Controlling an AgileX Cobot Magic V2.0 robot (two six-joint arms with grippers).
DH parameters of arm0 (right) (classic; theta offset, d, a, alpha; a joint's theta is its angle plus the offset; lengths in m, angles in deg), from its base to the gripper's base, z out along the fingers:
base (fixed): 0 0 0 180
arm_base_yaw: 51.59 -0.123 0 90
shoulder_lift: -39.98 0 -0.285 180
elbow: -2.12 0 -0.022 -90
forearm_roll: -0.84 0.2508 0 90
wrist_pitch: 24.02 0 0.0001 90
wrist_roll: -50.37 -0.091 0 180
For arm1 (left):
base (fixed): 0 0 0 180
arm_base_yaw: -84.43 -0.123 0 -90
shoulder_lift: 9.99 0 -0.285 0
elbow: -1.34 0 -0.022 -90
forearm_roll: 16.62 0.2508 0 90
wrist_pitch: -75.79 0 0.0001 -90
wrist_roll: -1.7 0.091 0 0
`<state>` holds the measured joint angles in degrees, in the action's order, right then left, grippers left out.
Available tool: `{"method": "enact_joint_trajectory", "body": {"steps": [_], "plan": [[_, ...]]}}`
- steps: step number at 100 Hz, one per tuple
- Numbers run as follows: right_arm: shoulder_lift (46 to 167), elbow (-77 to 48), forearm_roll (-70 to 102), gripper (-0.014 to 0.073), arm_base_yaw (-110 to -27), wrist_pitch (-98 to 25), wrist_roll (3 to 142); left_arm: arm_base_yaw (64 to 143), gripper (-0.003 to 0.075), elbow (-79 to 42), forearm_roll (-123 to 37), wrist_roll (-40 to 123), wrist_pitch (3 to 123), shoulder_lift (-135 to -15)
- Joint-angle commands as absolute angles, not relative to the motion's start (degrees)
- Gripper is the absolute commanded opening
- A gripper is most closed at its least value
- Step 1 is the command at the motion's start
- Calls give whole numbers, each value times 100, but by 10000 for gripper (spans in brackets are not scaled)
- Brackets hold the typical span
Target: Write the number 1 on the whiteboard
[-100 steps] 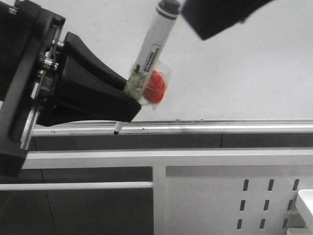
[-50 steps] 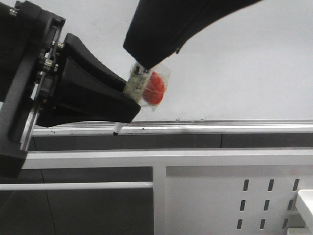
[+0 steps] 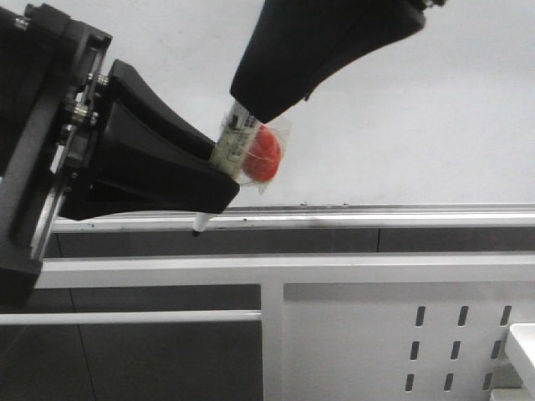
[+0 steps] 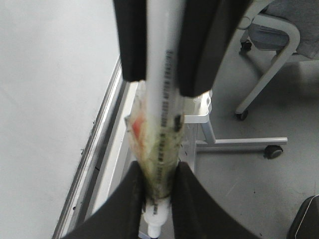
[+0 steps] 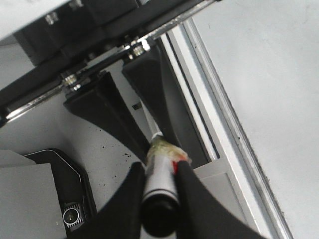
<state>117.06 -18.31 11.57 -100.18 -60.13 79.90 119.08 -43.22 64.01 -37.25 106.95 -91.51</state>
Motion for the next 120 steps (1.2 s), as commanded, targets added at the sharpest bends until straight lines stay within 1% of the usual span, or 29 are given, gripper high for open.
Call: {"method": "enact_joint_trajectory", "body": {"steps": [1,6,11,15,16,18,19,23,28,34,49,64,78,83,88,95,99,100,102,105,106,107,109,120], "plan": [[11608,-1621,1330,-71,-10019,-5711,8033,11932,-1,-4136,6295,-3725,10859,-8994],[11608,-1621,1301,-71,-10019,-5711,8033,11932,51,-4136,6295,-3725,10859,-8994],[11608,-1621,1304,-71,-10019,-5682,8033,11932,140,-4136,6295,-3725,10859,-8994],[11608,-1621,1304,-71,-10019,-5633,8033,11932,236,-4136,6295,-3725,10859,-8994],[11608,-1621,1304,-71,-10019,-5622,8033,11932,270,-4136,6295,-3725,10859,-8994],[11608,-1621,1304,-71,-10019,-5605,8033,11932,304,-4136,6295,-3725,10859,-8994],[11608,-1621,1304,-71,-10019,-5582,8033,11932,336,-4136,6283,-3725,10859,-8994],[11608,-1621,1304,-71,-10019,-5523,8033,11932,420,-4136,6240,-3725,10859,-8994],[11597,-1621,1304,-71,-10019,-5480,8033,11932,482,-4136,6160,-3756,10859,-8980],[11585,-1621,1304,-71,-10019,-5441,8033,11932,503,-4136,6120,-3771,10870,-8935],[11475,-1621,1304,-69,-9907,-5336,8033,11932,493,-4136,6120,-3771,10836,-8612],[11289,-1634,1304,-69,-9582,-5401,7956,11932,493,-4268,6073,-3792,10409,-8160],[11103,-1754,1304,-69,-9338,-5551,7934,11921,491,-4504,5338,-3805,9899,-7678],[11004,-1867,1304,-69,-9306,-5465,7934,11921,471,-4598,4985,-3805,9724,-7521],[10880,-2051,1304,-69,-9297,-5283,7934,11921,428,-4700,4793,-3805,9597,-7367],[10656,-2347,1304,-69,-9297,-4990,7934,11921,326,-4851,4680,-3805,9436,-7155],[10509,-2503,1317,-69,-9297,-4774,7934,11921,237,-4955,4626,-3805,9347,-7034],[10484,-2569,1340,-69,-9297,-4739,7934,11921,203,-4971,4610,-3805,9333,-7014],[10405,-2670,1349,-69,-9297,-4579,7934,11921,168,-5021,4575,-3805,9285,-6955],[10271,-2803,1382,-69,-9297,-4414,7928,11921,72,-5083,4520,-3805,9218,-6867],[10243,-2836,1400,-69,-9297,-4374,7928,11921,52,-5113,4480,-3805,9179,-6851],[10216,-2901,1415,-69,-9297,-4297,7928,11921,11,-5127,4459,-3805,9162,-6833],[10132,-2997,1441,-69,-9297,-4215,7928,11921,-24,-5173,4397,-3805,9146,-6775],[9733,-3480,1675,-69,-9297,-3607,7928,11921,-20,-5351,3880,-3805,8892,-6539]]}}
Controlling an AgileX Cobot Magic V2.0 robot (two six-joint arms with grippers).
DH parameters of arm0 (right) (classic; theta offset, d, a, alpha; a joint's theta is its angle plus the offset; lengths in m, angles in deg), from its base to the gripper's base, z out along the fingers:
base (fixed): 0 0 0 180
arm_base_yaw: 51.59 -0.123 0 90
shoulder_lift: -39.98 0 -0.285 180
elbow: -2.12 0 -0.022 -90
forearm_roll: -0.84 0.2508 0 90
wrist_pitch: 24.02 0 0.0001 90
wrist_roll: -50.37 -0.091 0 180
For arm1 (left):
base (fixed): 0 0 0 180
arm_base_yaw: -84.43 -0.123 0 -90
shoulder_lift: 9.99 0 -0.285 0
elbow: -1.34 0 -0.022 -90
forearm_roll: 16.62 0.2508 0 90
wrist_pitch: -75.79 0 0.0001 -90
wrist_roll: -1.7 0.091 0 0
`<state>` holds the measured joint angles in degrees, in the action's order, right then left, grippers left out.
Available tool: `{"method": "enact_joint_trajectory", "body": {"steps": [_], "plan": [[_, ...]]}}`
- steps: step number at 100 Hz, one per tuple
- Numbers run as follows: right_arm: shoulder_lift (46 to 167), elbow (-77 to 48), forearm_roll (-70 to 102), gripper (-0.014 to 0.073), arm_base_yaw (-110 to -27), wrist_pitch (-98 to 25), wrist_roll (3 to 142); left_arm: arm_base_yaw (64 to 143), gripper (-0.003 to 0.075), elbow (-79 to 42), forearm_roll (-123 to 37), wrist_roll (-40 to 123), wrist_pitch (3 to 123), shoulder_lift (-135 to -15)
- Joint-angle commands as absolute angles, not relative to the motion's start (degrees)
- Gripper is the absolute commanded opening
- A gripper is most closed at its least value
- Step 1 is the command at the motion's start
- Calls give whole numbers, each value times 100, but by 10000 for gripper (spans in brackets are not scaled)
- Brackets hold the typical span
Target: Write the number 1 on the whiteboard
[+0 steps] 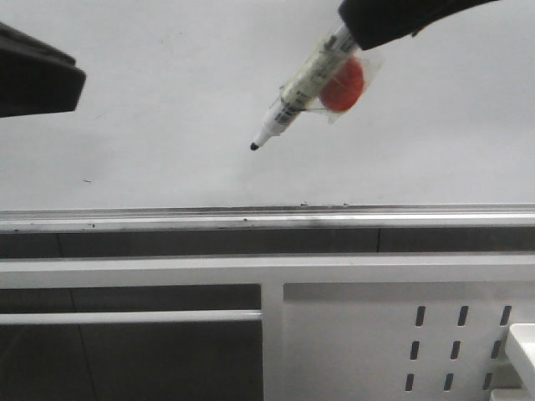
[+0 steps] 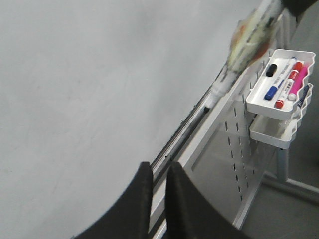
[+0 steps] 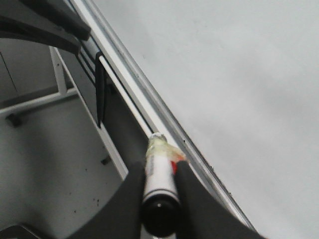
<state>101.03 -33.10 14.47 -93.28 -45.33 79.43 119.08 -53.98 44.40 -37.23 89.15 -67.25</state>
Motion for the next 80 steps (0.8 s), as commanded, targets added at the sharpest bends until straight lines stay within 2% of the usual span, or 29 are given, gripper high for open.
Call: {"method": "enact_joint_trajectory", "body": {"steps": [1,20,39,63,80], "plan": [[9712,-3542,1699,-69,-9297,-3532,7928,11921,-20,-5360,3839,-3805,8874,-6539],[9511,-3919,1882,-69,-9297,-2986,7928,11687,-20,-5535,2888,-3805,9102,-6437],[9621,-3919,1882,-69,-9274,-2620,7928,11039,-20,-5775,2212,-3689,10269,-6437],[9839,-3919,1882,-69,-8838,-2358,7928,10149,-20,-6183,2093,-3429,10943,-6659],[9858,-3896,1882,-69,-8756,-2233,7928,9879,-20,-6246,1955,-3420,11741,-6825]]}}
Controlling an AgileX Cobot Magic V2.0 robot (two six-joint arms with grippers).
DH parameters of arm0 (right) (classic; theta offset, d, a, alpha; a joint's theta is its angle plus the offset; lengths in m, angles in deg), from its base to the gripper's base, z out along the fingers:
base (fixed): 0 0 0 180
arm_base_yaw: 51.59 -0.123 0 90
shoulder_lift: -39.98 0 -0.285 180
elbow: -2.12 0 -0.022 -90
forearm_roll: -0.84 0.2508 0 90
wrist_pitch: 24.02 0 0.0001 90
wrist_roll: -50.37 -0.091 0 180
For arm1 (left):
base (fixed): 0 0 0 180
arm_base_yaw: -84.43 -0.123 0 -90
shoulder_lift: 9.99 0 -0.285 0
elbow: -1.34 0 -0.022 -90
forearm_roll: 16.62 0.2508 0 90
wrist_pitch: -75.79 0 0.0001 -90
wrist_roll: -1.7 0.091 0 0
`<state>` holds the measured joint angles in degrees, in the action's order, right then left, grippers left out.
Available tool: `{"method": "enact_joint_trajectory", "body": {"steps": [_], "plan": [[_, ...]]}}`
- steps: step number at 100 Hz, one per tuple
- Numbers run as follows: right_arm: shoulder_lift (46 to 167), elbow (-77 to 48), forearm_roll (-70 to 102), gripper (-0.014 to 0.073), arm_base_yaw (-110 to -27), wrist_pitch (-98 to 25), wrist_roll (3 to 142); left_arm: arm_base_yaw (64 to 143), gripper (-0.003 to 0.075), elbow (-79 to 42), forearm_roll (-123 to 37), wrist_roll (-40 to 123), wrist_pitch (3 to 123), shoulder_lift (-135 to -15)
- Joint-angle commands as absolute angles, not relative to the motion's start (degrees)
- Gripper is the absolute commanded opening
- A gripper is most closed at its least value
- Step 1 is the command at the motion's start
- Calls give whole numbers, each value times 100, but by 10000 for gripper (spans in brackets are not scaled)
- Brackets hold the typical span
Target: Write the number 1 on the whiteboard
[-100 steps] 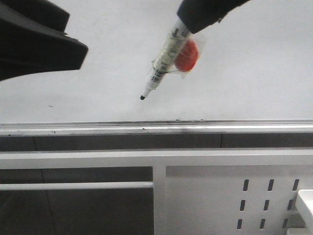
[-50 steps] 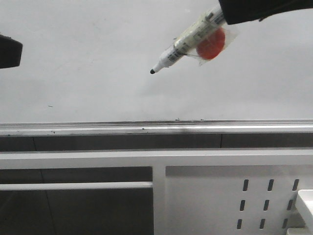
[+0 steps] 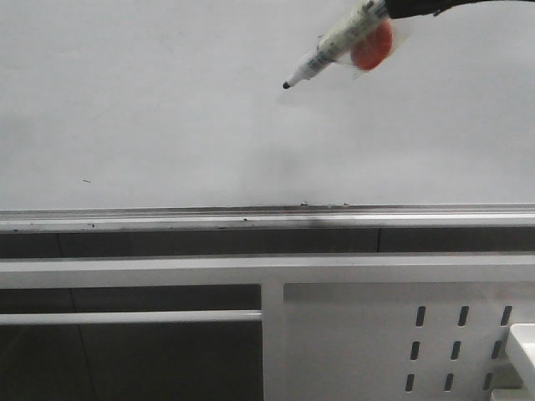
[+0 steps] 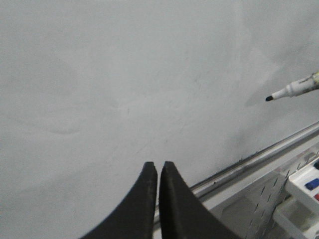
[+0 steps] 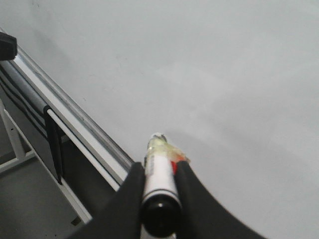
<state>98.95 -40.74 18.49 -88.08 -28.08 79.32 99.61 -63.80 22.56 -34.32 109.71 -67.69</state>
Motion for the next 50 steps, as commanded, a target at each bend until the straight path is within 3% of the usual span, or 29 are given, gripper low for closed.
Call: {"method": "enact_joint_trajectory", "body": {"steps": [1,50], "plan": [[9858,-3896,1882,-69,-8756,-2218,7928,9871,-20,-6246,1939,-3420,11773,-6840],[10129,-3896,1882,-69,-8427,-1967,7928,9856,-20,-6246,1733,-3347,12024,-7027]]}}
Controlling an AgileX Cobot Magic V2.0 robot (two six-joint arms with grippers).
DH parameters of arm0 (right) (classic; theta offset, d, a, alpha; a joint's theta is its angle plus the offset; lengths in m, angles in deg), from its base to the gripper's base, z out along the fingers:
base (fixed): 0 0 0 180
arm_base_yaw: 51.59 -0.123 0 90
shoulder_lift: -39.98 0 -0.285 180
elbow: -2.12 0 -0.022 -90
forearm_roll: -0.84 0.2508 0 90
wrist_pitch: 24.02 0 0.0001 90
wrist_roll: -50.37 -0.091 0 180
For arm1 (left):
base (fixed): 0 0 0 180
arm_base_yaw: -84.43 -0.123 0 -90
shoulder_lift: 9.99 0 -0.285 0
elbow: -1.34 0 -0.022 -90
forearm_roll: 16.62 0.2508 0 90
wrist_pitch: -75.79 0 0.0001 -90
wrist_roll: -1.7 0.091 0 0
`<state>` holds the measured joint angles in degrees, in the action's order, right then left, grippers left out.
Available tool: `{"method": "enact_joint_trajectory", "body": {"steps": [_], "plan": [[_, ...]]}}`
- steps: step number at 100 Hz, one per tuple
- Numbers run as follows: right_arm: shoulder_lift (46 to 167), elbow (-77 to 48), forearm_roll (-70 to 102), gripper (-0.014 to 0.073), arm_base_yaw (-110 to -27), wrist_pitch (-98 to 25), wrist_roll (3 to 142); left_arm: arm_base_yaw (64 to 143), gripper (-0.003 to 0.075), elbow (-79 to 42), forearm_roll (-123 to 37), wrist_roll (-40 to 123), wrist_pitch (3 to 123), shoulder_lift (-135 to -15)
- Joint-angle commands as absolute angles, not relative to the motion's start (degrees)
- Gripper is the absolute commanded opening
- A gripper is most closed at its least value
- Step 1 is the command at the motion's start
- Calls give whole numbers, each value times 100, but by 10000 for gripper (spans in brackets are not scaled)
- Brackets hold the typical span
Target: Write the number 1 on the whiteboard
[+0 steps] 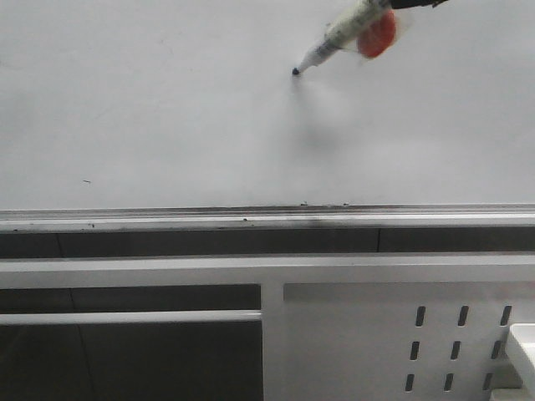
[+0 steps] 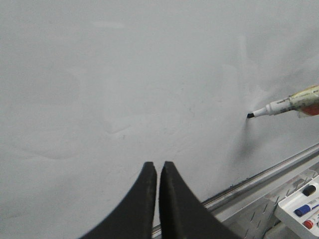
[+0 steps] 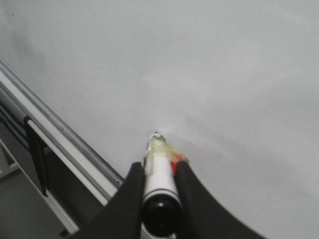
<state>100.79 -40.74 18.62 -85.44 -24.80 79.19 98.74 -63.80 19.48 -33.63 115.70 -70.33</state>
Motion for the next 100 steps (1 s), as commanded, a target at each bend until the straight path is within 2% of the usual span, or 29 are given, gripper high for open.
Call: {"method": "enact_joint_trajectory", "body": {"steps": [1,38,59,84,100], "plan": [[10154,-3896,1882,-69,-8417,-1978,7928,9856,-20,-6246,1743,-3347,12024,-7027],[10801,-3896,1890,-69,-8406,-2249,7928,9856,-20,-6246,1743,-3333,12024,-7027],[10769,-3896,2003,-69,-8441,-2297,7928,9856,-20,-6246,1767,-3311,12034,-7027],[10086,-3889,2259,-71,-9369,-3643,7928,10167,-20,-6303,2683,-3521,12597,-7027],[10039,-3652,2017,-71,-9425,-4483,7928,10576,-20,-6303,3640,-3521,12764,-7160]]}}
